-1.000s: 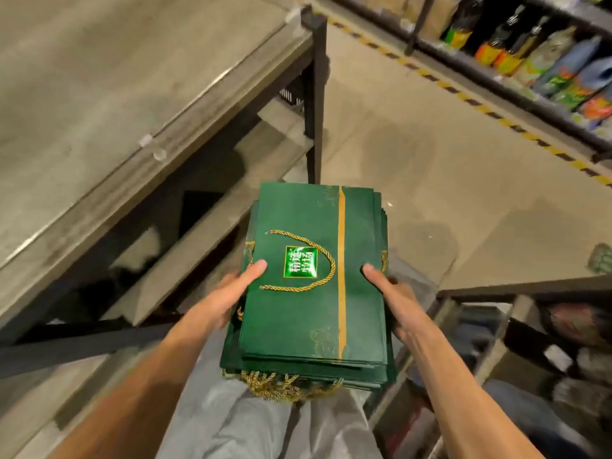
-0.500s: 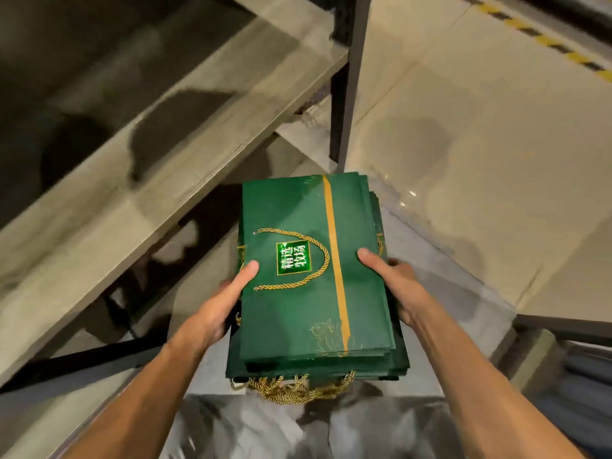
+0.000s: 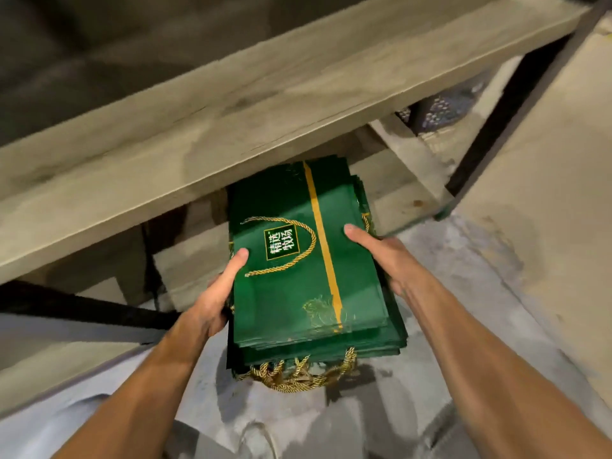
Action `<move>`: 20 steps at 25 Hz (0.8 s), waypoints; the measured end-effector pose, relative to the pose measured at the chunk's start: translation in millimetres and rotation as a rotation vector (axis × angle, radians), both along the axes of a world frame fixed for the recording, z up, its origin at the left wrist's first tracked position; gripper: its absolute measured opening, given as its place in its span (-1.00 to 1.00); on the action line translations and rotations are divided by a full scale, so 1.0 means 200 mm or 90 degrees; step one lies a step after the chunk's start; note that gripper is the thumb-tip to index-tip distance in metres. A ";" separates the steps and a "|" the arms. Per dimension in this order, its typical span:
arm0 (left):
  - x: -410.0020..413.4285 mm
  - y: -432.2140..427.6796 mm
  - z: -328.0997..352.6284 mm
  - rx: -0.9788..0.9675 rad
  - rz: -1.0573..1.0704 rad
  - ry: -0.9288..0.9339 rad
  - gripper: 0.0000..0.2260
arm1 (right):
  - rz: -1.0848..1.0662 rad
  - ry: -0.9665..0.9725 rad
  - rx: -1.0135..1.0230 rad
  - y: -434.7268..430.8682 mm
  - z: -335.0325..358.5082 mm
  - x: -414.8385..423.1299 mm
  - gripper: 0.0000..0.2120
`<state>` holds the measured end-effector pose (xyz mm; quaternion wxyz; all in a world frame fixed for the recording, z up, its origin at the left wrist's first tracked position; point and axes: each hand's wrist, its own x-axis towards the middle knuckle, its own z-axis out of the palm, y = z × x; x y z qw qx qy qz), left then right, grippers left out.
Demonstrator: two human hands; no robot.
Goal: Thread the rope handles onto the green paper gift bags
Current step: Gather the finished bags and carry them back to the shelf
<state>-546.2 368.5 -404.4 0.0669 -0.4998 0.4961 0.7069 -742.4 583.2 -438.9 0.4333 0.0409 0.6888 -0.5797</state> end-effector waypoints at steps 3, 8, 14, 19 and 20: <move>0.08 -0.10 -0.07 -0.002 0.059 0.022 -0.43 | 0.089 -0.014 -0.005 -0.24 -0.08 -0.04 0.10; 0.20 -0.17 -0.16 -0.006 0.125 0.029 -0.57 | 0.153 0.023 -0.002 -0.48 -0.17 -0.01 0.14; 0.26 -0.23 -0.27 -0.018 0.174 0.046 -0.48 | 0.156 0.083 -0.005 -0.64 -0.28 -0.01 0.02; 0.22 -0.29 -0.29 -0.007 0.189 0.037 -0.49 | 0.179 0.101 0.001 -0.64 -0.25 0.00 -0.32; 0.22 -0.29 -0.29 0.001 0.190 0.033 -0.45 | 0.181 0.107 0.005 -0.64 -0.24 0.00 -0.41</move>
